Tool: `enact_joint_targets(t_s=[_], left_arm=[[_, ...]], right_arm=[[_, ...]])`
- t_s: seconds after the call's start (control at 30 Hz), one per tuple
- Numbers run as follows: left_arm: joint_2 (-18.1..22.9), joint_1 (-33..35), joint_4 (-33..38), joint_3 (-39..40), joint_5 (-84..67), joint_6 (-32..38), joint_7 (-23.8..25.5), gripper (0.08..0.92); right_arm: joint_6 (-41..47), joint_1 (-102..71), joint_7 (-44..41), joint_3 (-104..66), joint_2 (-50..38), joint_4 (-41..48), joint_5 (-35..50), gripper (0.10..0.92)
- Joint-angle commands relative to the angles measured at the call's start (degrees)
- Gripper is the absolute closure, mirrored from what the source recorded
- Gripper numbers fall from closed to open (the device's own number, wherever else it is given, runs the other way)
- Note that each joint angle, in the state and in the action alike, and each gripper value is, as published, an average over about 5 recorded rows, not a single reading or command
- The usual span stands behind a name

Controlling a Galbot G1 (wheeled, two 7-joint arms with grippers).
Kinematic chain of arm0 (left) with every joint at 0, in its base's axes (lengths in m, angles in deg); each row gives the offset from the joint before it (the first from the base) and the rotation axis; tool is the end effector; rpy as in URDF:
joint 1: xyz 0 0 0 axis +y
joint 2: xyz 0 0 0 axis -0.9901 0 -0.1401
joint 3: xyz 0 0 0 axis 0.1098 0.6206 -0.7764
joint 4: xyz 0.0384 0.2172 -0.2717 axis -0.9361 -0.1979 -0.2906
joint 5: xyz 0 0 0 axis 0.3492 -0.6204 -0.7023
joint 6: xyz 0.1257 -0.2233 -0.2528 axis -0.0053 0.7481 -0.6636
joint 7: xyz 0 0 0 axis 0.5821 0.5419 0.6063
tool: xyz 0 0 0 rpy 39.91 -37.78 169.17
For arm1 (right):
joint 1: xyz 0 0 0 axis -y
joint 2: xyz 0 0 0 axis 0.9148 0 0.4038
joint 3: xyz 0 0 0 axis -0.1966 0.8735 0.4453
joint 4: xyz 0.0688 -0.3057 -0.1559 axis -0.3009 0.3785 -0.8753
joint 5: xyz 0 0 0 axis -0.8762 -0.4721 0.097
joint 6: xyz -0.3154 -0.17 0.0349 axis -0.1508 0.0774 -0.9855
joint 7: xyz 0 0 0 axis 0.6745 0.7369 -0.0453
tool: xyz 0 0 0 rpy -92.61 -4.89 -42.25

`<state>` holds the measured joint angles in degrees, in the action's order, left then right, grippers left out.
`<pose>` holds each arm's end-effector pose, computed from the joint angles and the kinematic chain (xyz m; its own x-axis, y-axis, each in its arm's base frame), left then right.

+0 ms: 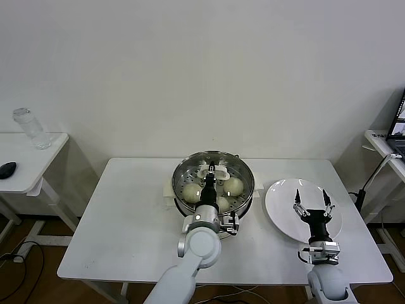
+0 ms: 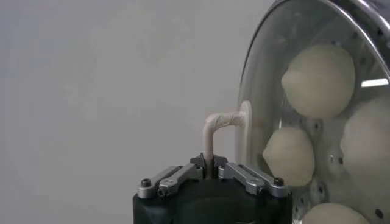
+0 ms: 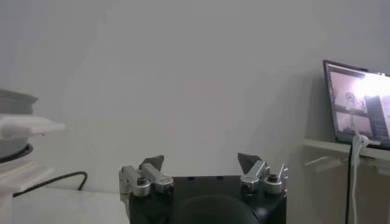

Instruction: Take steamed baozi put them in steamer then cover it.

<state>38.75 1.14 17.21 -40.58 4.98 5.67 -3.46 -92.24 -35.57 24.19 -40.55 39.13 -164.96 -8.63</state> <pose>0.3295 -0.2065 -0.2748 -0.9934 0.1141 0.0085 0.0094 0.0071 0.9999 0.2818 -0.1474 -0.4088 -0.9776 0.1522 -0.1457 0.1745 0.9724 -0.1552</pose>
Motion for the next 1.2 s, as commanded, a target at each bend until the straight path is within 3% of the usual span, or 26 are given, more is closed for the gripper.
enact_joint_targets(t_s=[0.03, 0.33, 0.97, 1.2], left_arm=[[0.09, 0.09, -0.47, -0.32, 0.69, 0.27, -0.05, 0.806], [0.15, 1.06, 0.75, -1.13, 1.44, 0.43, 1.32, 0.779], [-5.1, 7.34, 14.94, -0.44, -7.37, 1.18, 0.52, 0.243], [-8.24, 9.04, 21.94, -1.91, -17.57, 1.33, -0.03, 0.178]], right_arm=[[-0.13, -0.04, -0.02, 0.04, 0.06, -0.04, -0.19, 0.203], [-0.16, 0.04, -0.02, 0.1, 0.05, 0.04, -0.23, 0.203], [-0.34, 0.68, 0.07, 0.48, 0.35, 0.4, -1.54, 0.203], [-0.58, 0.48, -0.01, 0.35, 0.45, 0.48, -1.61, 0.203]])
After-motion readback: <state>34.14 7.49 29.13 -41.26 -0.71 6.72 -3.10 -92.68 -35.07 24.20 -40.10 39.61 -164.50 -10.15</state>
